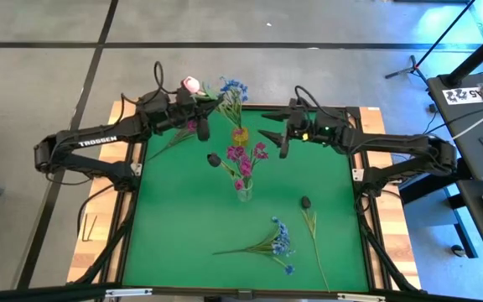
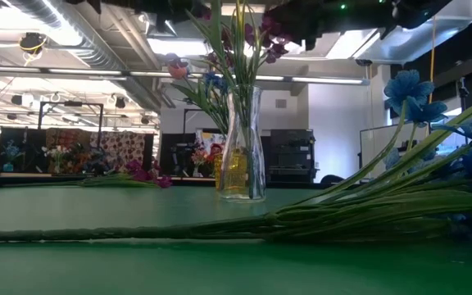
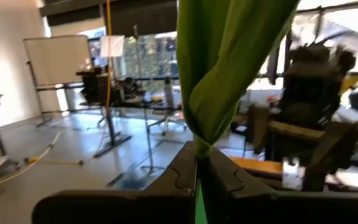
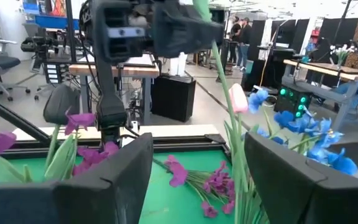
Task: Sort flowers into vase by color
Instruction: Put the pink flower into the yellow vase
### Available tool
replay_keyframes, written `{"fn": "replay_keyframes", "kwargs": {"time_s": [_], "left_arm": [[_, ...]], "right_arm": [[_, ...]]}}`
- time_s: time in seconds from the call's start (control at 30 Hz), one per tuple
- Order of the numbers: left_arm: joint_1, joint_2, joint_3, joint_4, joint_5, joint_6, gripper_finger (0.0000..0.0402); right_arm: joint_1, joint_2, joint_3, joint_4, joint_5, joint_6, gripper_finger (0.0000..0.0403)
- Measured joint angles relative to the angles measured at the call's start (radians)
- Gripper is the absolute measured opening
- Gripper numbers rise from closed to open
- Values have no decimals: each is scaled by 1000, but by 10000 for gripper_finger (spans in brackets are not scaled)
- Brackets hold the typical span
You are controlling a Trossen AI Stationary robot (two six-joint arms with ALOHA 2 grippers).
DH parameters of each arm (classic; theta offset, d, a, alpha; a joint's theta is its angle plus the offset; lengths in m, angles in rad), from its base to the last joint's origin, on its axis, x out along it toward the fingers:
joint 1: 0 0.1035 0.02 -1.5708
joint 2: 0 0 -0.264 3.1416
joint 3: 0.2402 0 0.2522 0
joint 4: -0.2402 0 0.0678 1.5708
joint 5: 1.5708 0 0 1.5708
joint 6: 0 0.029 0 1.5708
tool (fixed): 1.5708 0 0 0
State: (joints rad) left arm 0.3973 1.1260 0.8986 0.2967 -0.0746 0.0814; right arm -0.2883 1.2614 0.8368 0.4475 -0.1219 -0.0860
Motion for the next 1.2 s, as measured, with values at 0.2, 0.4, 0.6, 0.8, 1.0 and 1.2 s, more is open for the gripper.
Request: {"fn": "replay_keyframes", "kwargs": {"time_s": [0.2, 0.4, 0.6, 0.8, 1.0, 1.2], "left_arm": [[37, 23, 0, -22, 11, -8, 0], [58, 117, 0, -25, 17, -10, 0], [70, 214, -1, 28, 17, 0, 0], [72, 272, -1, 67, 39, 0, 0], [71, 282, -1, 57, 62, -1, 0], [71, 282, -1, 16, 61, -1, 0]], "right_arm": [[0, -25, 0, -45, 0, 2, 247], [0, -25, 0, -68, -1, 3, 244], [0, -24, 0, -113, -1, 6, 244], [1, -24, 0, -140, -1, 6, 244], [1, -24, 0, -148, -2, 6, 243], [1, -24, 0, -161, -2, 6, 244]]}}
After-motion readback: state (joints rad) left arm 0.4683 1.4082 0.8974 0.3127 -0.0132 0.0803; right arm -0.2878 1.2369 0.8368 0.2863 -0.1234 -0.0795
